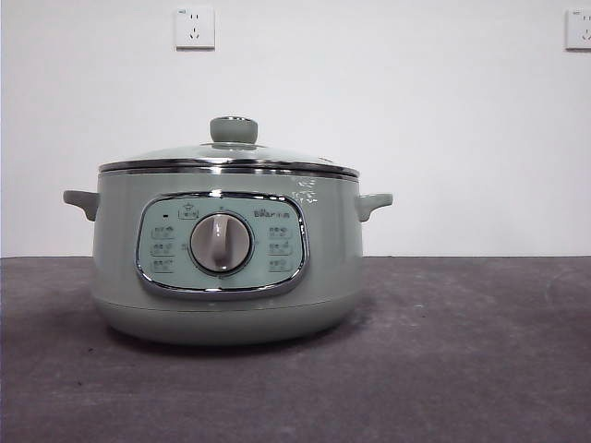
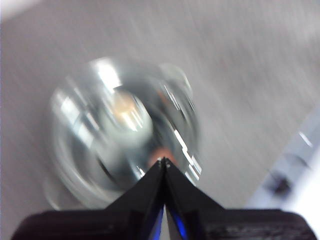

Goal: Pick up the egg,open the lid,put the egg in the pot,close the lid

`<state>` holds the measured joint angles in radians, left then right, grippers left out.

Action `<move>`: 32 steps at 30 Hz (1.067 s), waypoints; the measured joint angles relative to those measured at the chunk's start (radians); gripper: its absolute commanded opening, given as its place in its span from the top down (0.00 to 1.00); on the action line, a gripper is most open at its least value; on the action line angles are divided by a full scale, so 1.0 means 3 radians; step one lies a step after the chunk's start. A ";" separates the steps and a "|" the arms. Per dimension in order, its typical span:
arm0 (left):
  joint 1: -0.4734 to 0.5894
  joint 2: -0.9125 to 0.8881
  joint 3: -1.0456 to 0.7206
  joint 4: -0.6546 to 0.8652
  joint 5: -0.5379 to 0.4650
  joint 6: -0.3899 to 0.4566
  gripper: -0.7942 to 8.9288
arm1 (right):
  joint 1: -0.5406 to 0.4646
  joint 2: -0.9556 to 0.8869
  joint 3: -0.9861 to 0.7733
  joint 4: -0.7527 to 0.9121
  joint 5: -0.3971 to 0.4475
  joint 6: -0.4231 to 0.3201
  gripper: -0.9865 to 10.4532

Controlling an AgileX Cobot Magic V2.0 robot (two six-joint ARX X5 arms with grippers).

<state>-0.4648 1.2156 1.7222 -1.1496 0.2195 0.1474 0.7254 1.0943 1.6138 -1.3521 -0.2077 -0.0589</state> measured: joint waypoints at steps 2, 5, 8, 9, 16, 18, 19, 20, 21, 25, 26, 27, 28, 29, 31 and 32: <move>0.0184 -0.0136 -0.0001 0.0383 0.0037 0.0159 0.92 | 0.0000 0.0000 0.0000 0.0000 0.0000 0.0000 0.91; 0.0593 -0.0519 -0.0159 0.1132 0.0284 0.0298 0.92 | -0.0001 0.0000 0.0000 0.0000 0.0001 0.0000 0.91; 0.0958 -0.0923 -0.0573 0.1762 0.0320 0.0332 0.92 | 0.0000 0.0000 0.0000 0.0000 0.0000 0.0000 0.91; 0.1074 -0.1078 -0.0768 0.1953 0.0314 0.0338 0.92 | 0.0000 0.0000 0.0000 -0.0001 0.0000 0.0000 0.91; 0.1592 -0.1995 -0.2190 0.2862 0.0154 0.0354 0.92 | 0.0000 -0.0003 0.0000 -0.0001 0.0000 0.0000 0.91; 0.1676 -0.2241 -0.2651 0.2992 0.0071 0.0352 0.92 | 0.0000 -0.0003 0.0000 -0.0001 0.0001 0.0000 0.91; 0.1701 -0.2342 -0.2841 0.3002 0.0058 0.0352 0.92 | 0.0000 -0.0005 0.0000 -0.0001 0.0001 0.0000 0.91; 0.1726 -0.2495 -0.3118 0.3002 0.0048 0.0352 0.92 | 0.0000 -0.0006 0.0000 -0.0001 0.0001 0.0000 0.91; 0.1734 -0.2560 -0.3235 0.3001 0.0048 0.0352 0.92 | 0.0000 -0.0006 0.0000 -0.0001 0.0001 0.0000 0.91; 0.1784 -0.3001 -0.3976 0.3080 -0.0038 0.0337 0.92 | 0.0000 -0.0018 0.0000 -0.0003 0.0001 0.0000 0.91; 0.1794 -0.3095 -0.4129 0.3134 -0.0083 0.0318 0.92 | 0.0000 -0.0019 0.0000 -0.0003 0.0001 0.0000 0.91; 0.1811 -0.3218 -0.4318 0.3193 -0.0102 0.0292 0.92 | 0.0000 -0.0019 0.0000 -0.0003 0.0001 0.0000 0.91; 0.1822 -0.3304 -0.4452 0.3218 -0.0113 0.0270 0.92 | 0.0000 -0.0019 0.0000 -0.0003 0.0001 0.0000 0.91; 0.1835 -0.3398 -0.4606 0.3241 -0.0116 0.0244 0.92 | 0.0000 -0.0019 0.0000 -0.0003 0.0001 0.0000 0.91; 0.1849 -0.3549 -0.4871 0.3277 -0.0118 0.0200 0.92 | 0.0000 -0.0019 0.0000 -0.0003 0.0001 0.0000 0.91; 0.1854 -0.3607 -0.4977 0.3291 -0.0131 0.0187 0.92 | 0.0000 -0.0019 0.0000 -0.0003 0.0001 0.0000 0.91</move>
<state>0.0914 0.1333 0.2291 -0.1623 0.1802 0.2035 0.7254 1.0885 1.6138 -1.3529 -0.2073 -0.0589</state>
